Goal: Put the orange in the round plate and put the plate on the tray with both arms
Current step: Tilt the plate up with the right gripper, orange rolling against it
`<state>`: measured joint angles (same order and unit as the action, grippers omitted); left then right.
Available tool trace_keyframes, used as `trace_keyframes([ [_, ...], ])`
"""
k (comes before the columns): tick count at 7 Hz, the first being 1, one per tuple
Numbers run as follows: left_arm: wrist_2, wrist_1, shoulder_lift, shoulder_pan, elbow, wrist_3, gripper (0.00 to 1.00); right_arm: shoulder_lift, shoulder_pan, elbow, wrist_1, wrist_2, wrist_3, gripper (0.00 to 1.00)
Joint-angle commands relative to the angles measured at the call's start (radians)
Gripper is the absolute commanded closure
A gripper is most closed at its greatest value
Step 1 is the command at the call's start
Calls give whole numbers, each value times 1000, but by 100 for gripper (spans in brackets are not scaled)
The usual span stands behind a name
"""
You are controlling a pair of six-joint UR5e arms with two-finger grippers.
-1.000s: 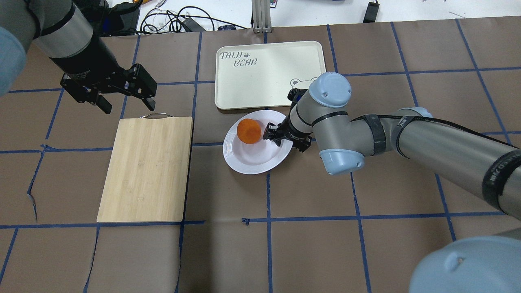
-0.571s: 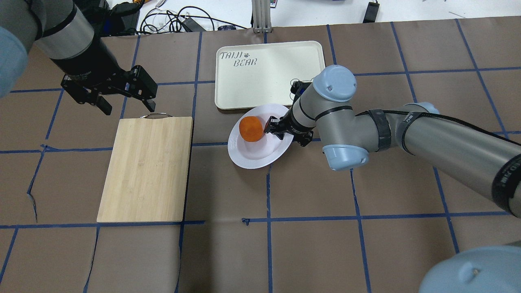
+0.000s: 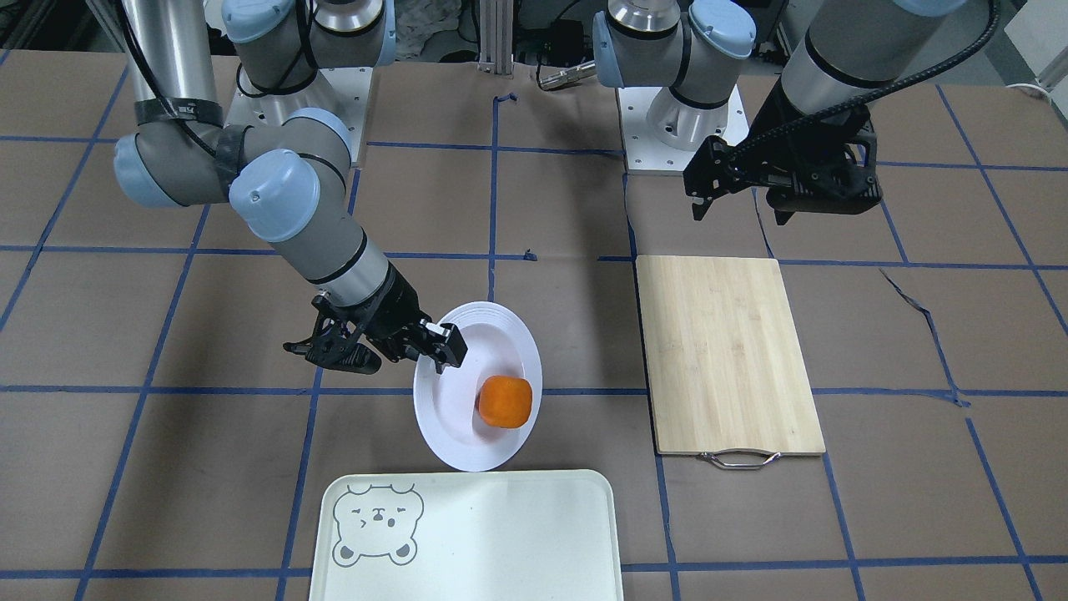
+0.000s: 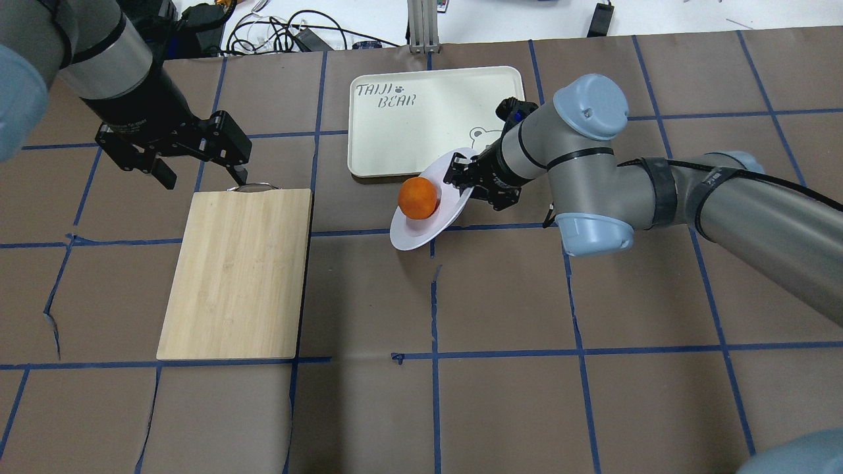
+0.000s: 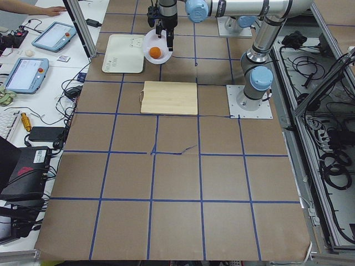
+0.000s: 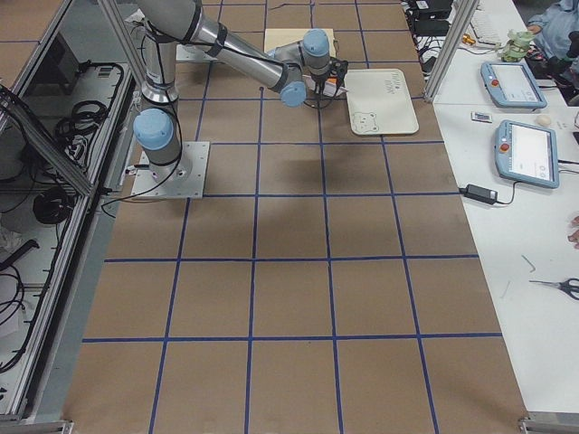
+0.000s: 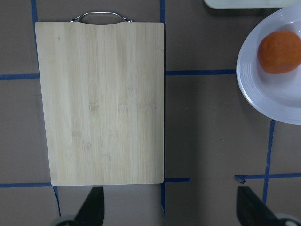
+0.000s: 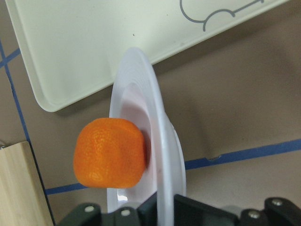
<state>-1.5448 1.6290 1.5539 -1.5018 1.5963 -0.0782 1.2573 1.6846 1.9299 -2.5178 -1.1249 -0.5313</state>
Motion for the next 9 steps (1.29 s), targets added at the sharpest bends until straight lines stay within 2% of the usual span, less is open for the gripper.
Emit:
trace_keyframes([
  [1, -1, 0, 0, -2, 1, 0, 0, 2, -9, -12, -6, 34, -44, 100],
  [3, -1, 0, 0, -2, 2, 0, 0, 2, -11, -6, -13, 36, -29, 100],
  [4, -1, 0, 0, -2, 7, 0, 0, 2, -13, 6, -62, 42, -26, 100],
  [6, -1, 0, 0, -2, 7, 0, 0, 4, -46, 52, -156, 134, -6, 100],
  [9, -1, 0, 0, -2, 8, 0, 0, 8, -68, 121, -246, 139, 25, 100],
])
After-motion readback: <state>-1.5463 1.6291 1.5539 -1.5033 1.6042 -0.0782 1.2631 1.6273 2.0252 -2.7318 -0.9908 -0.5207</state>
